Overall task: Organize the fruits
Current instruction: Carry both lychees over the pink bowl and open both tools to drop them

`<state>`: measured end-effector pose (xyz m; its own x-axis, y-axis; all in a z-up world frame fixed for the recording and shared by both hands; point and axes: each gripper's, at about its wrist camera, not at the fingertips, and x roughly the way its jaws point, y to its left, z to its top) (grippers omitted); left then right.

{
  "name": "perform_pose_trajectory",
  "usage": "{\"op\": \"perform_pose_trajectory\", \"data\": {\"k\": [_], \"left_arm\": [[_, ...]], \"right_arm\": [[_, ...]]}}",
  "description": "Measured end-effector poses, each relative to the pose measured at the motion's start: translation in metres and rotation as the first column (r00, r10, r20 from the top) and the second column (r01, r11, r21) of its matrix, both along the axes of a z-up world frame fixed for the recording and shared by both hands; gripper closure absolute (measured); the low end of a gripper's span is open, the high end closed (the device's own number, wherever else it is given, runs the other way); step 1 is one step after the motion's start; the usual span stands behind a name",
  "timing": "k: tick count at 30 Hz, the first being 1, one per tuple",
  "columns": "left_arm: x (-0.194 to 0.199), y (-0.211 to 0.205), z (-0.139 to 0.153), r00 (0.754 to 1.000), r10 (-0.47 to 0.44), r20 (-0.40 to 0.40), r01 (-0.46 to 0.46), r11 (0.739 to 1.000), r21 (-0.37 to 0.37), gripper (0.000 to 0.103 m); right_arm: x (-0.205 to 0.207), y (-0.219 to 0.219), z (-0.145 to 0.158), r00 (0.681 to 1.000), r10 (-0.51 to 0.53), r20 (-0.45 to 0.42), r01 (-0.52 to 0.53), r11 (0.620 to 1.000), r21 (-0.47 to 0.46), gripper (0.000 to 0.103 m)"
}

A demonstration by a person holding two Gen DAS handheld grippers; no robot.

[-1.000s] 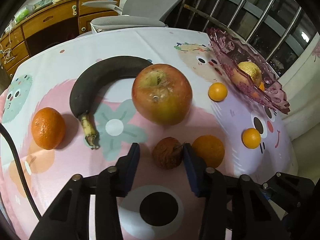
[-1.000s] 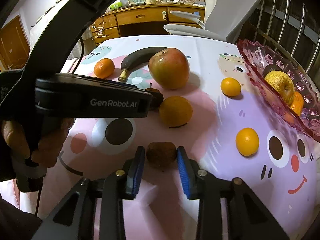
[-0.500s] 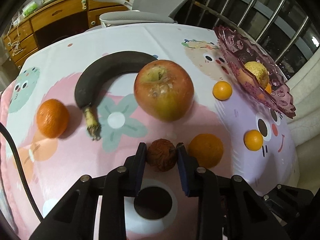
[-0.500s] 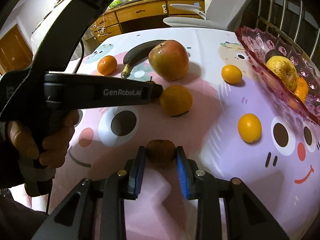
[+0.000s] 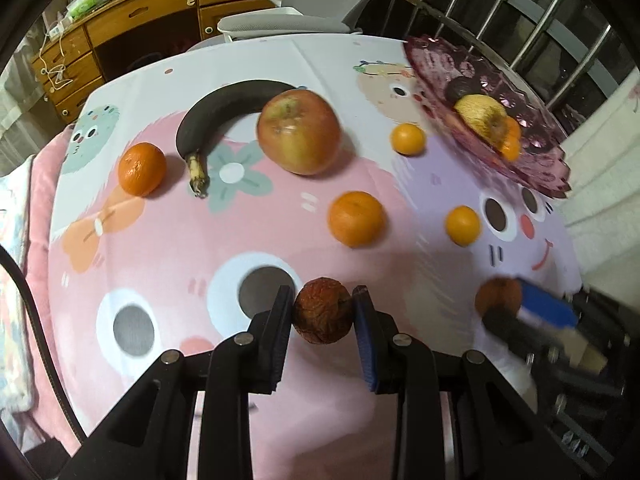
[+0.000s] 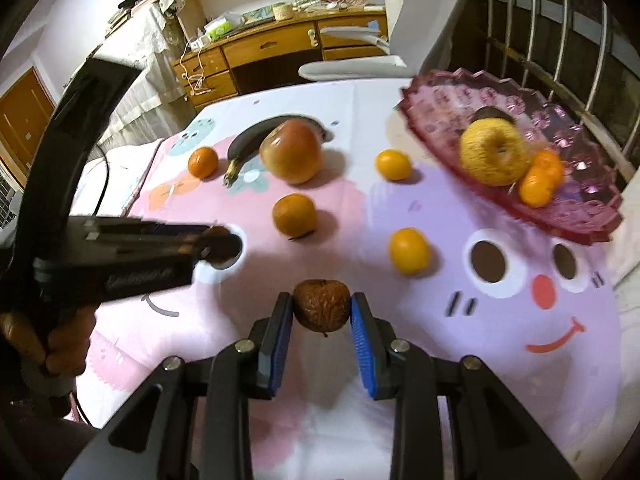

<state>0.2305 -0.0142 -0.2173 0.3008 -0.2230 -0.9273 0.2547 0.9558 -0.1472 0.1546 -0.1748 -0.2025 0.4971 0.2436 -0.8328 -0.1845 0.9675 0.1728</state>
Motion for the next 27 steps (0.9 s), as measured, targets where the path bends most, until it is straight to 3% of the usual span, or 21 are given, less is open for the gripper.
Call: {"op": "perform_pose_trajectory", "data": {"k": [11,27], "left_arm": [[-0.034,-0.042,0.047,0.995,0.104,0.008,-0.104,0.994,-0.024,0.074],[-0.014,-0.130,0.084,0.978,0.185,0.092,-0.178,0.981,-0.081,0.074]], "right_arm": [[0.000,-0.059,0.032,0.999,0.053,0.015,-0.052,0.999,-0.003,0.073],[0.024,-0.152,0.061,0.984,0.154,0.086,-0.149,0.987,-0.060,0.073]]}}
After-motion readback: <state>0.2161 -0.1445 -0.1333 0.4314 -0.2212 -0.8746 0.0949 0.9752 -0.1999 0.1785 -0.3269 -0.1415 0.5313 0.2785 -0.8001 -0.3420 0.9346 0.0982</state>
